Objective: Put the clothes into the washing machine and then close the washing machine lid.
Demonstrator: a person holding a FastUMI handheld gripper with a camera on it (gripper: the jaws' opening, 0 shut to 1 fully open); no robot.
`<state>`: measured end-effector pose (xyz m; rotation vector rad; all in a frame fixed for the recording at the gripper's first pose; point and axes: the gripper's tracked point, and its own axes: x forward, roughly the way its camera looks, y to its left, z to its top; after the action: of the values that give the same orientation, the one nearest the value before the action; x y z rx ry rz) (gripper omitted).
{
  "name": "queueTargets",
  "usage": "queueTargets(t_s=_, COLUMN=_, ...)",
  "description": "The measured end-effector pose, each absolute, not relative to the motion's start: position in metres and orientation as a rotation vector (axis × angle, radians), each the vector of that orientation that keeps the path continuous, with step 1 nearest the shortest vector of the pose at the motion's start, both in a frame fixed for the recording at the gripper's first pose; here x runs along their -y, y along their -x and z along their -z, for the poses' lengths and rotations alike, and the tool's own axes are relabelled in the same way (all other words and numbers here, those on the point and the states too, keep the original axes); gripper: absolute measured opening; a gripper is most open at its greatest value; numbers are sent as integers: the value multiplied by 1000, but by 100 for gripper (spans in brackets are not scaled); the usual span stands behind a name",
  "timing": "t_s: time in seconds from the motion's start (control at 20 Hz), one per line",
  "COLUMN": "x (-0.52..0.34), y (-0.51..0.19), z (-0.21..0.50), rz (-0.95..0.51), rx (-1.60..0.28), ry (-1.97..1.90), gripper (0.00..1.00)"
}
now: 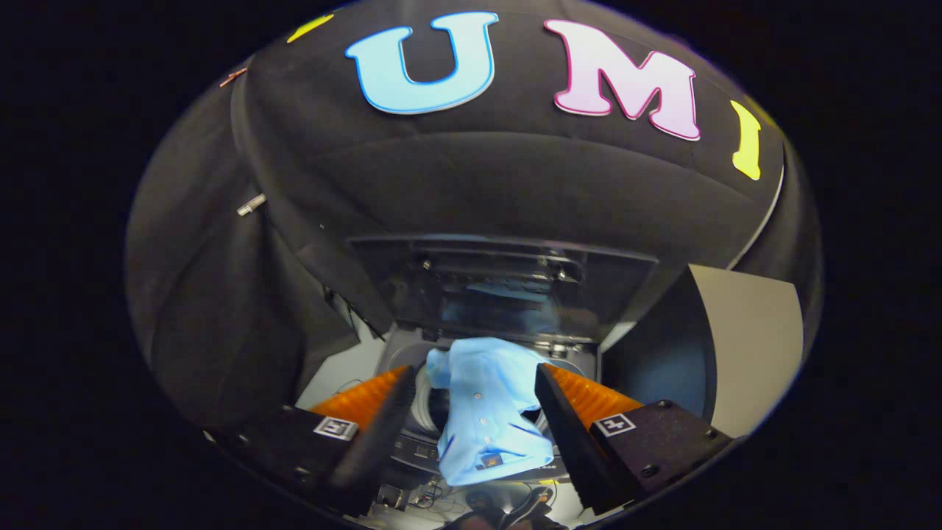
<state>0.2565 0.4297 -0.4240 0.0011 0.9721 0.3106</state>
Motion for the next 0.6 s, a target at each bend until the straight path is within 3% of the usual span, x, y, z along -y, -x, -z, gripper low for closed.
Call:
queueTargets(t_s=0.05, x=-426, y=-251, z=425, rz=-299, rx=-981, ry=10, gripper=100)
queueTargets(t_s=0.6, x=-420, y=-241, z=420, rz=-291, rx=-960, ry=-17, gripper=100)
